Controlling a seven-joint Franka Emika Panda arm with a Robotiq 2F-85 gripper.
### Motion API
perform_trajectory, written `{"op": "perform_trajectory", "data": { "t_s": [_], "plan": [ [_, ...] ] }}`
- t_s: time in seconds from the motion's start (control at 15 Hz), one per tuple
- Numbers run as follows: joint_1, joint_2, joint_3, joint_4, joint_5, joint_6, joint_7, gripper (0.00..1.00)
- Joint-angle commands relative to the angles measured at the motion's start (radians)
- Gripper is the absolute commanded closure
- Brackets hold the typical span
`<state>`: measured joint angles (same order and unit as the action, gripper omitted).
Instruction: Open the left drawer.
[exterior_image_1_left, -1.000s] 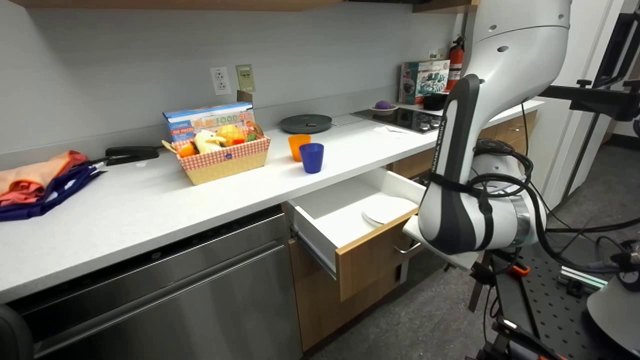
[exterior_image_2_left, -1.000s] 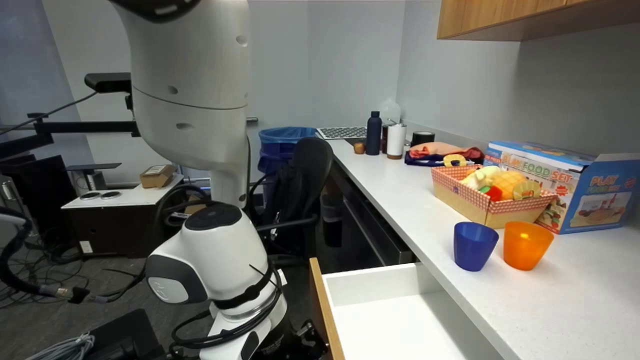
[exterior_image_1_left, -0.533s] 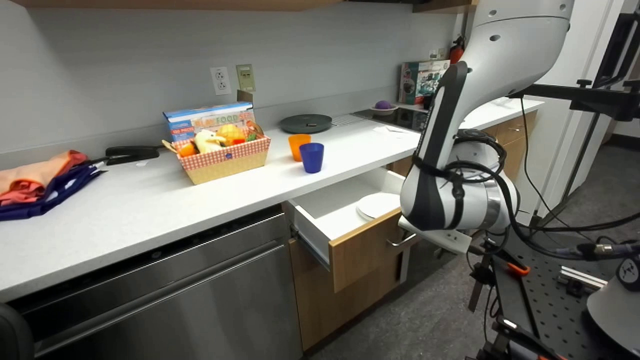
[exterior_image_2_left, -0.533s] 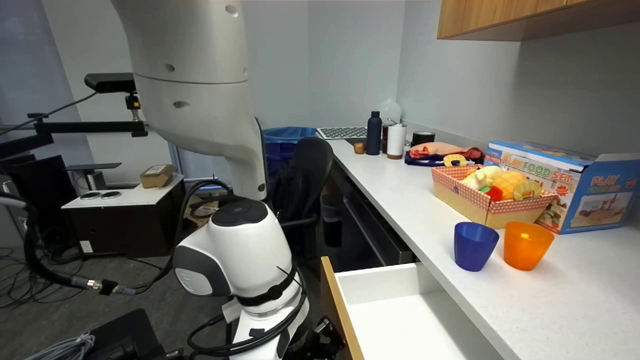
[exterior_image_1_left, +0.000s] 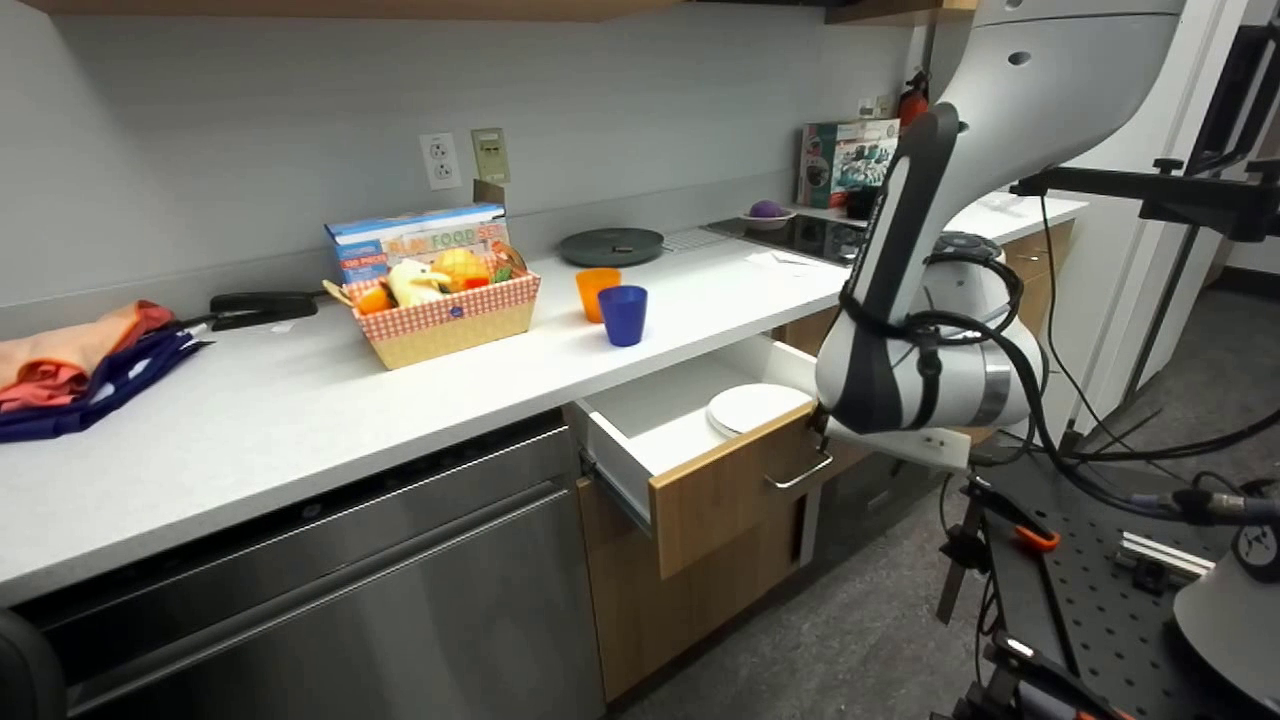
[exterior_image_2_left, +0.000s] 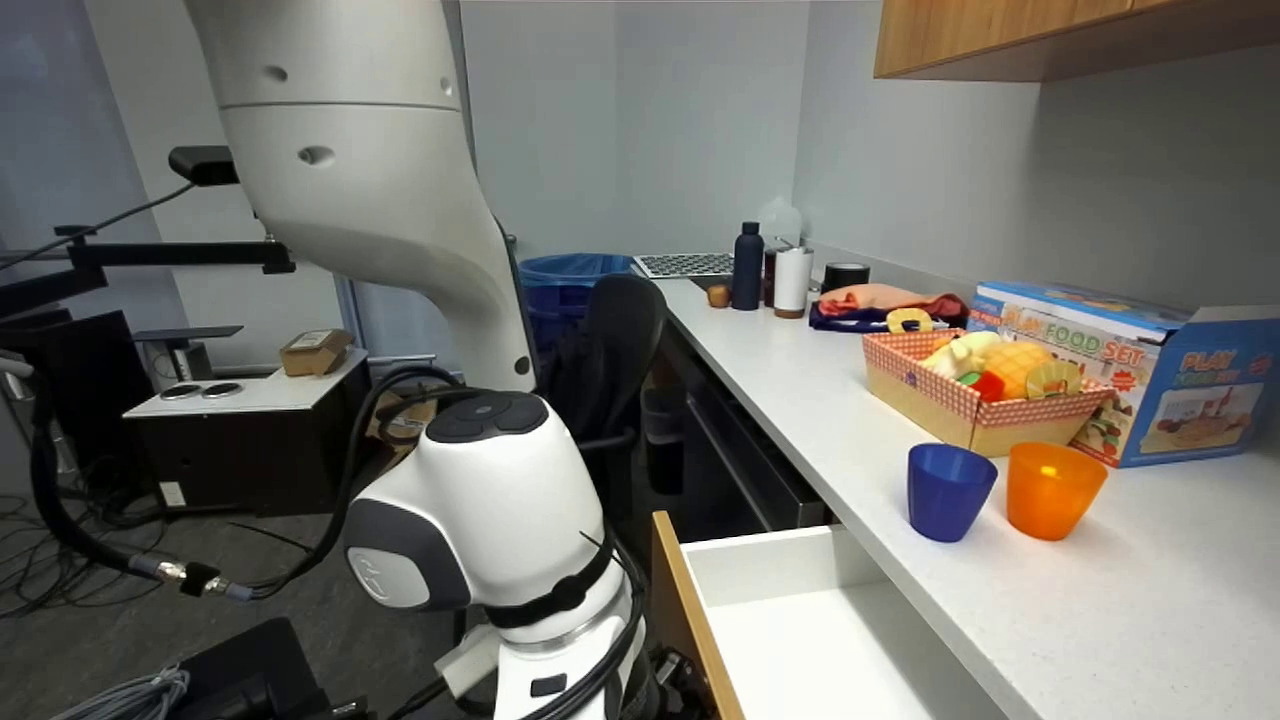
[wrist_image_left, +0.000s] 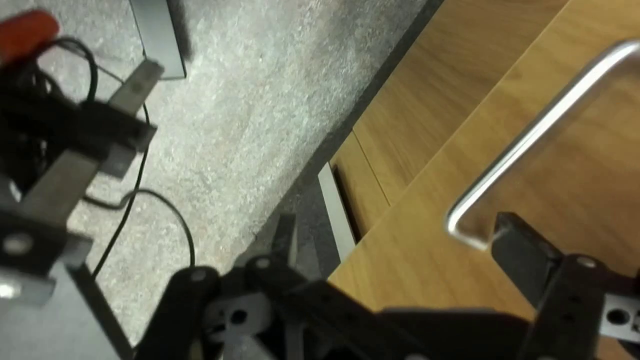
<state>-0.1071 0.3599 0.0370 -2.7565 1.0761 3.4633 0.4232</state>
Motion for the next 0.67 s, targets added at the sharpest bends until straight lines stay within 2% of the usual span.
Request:
{"op": "perform_trajectory", "data": {
  "t_s": [0.0, 0.27, 0.6],
  "plan": [
    [0.042, -0.073, -0.143, -0.005, 0.03, 0.004, -0.273, 0.0],
    [0.013, -0.198, -0.173, 0.005, 0.043, -0.031, -0.507, 0.0],
    [0.01, -0.343, -0.222, -0.008, 0.063, -0.135, -0.692, 0.0]
  ]
}}
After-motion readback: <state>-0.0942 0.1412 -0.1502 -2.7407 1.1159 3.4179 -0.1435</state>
